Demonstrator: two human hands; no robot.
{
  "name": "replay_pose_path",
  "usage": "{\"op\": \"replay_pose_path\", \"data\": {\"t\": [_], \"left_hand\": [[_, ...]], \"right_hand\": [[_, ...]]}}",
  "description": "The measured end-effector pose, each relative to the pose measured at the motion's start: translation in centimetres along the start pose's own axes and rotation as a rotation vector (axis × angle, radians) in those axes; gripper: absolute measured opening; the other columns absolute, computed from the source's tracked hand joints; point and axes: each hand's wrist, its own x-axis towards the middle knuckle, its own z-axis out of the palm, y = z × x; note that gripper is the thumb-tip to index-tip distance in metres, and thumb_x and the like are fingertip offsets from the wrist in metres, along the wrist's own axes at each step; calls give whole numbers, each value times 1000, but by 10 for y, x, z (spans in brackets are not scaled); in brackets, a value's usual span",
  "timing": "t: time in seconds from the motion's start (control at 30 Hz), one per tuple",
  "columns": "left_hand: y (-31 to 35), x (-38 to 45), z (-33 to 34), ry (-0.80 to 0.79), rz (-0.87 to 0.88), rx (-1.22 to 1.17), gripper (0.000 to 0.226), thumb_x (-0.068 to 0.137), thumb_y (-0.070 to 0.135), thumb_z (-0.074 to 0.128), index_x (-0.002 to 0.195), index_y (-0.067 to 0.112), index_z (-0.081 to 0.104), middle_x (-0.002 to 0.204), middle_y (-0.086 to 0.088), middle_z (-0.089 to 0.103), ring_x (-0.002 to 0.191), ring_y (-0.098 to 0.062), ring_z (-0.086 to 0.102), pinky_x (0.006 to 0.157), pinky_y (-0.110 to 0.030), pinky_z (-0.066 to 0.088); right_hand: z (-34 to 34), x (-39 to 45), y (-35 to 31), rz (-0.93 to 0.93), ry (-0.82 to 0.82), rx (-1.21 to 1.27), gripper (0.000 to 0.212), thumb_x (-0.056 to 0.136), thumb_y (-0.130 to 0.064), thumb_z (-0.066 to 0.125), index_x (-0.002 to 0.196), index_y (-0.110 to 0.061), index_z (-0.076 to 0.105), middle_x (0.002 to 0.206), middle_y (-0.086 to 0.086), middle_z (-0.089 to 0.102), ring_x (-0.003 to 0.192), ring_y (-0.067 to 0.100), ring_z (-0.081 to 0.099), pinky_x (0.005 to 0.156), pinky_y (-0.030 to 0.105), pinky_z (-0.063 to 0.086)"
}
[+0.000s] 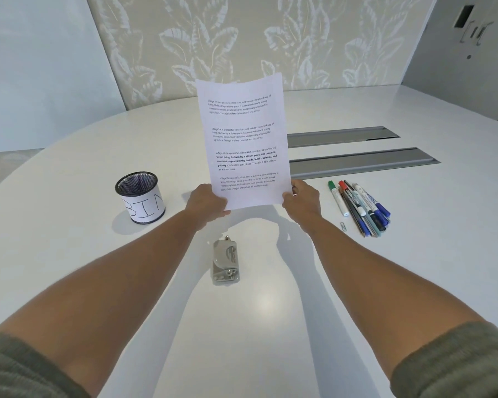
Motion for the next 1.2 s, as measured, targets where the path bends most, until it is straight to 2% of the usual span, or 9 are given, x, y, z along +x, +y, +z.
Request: {"op": "replay_pose_path", "data": {"t": [0.17,0.3,0.43,0.6,0.7,0.8,0.9,1.0,1.2], "left_hand": [[-10,20,-5,-28,-58,-43,38,80,0,45,97,26,68,96,10,71,77,-22,77,87,-36,60],[-20,30,-9,-4,-138,-64,39,78,-2,46,99,22,68,89,18,67,80,-22,76,87,-38,60],[-30,35,-12,27,-239,-64,41,72,-2,44,103,8,68,97,0,75,84,-28,76,90,-41,59],[-39,38,-15,34,-263,-77,52,62,4,45,108,0,69,93,-15,77,88,-32,76,96,-43,55],[-44,41,-16,102,-229,-29,31,73,5,55,100,2,71,95,-11,77,83,-30,74,82,-39,59],[-51,39,-15,148,-134,86,22,76,18,64,98,16,70,92,-1,74,71,-24,65,64,-26,49],[-61,42,-13,149,-29,180,32,80,34,69,107,18,68,105,-4,72,101,-31,66,71,-29,51],[-76,45,-9,118,40,484,55,83,54,63,124,19,57,132,-10,49,131,-32,36,102,-41,41],[-89,52,-2,113,74,678,67,83,66,55,134,24,45,149,-6,30,140,-33,19,110,-47,26]], "right_hand": [[19,21,4,-6,-15,1,27,83,-5,48,91,-23,67,97,11,72,88,34,71,81,43,57],[34,34,10,20,-21,5,31,84,-6,52,107,-14,71,96,9,73,89,30,72,86,38,58],[47,38,13,74,-26,-19,41,85,-8,55,125,-13,66,113,4,70,96,19,67,79,22,49],[60,39,19,134,-14,-75,45,87,-8,53,131,-13,61,134,4,60,114,22,62,96,32,52],[64,40,22,145,17,-80,46,86,-8,53,131,-11,60,133,4,61,112,19,61,87,21,44],[65,40,24,140,44,-101,45,85,-7,55,130,-9,61,126,5,63,105,20,62,80,21,41],[64,39,27,117,67,-148,42,84,-6,56,125,-6,62,124,7,61,105,25,62,77,24,42],[64,36,34,64,97,-239,32,88,-12,54,119,-5,63,125,8,55,114,27,56,81,28,42],[59,28,50,-32,114,-319,29,93,-16,50,117,-7,63,126,5,55,117,22,46,86,26,40]]}}
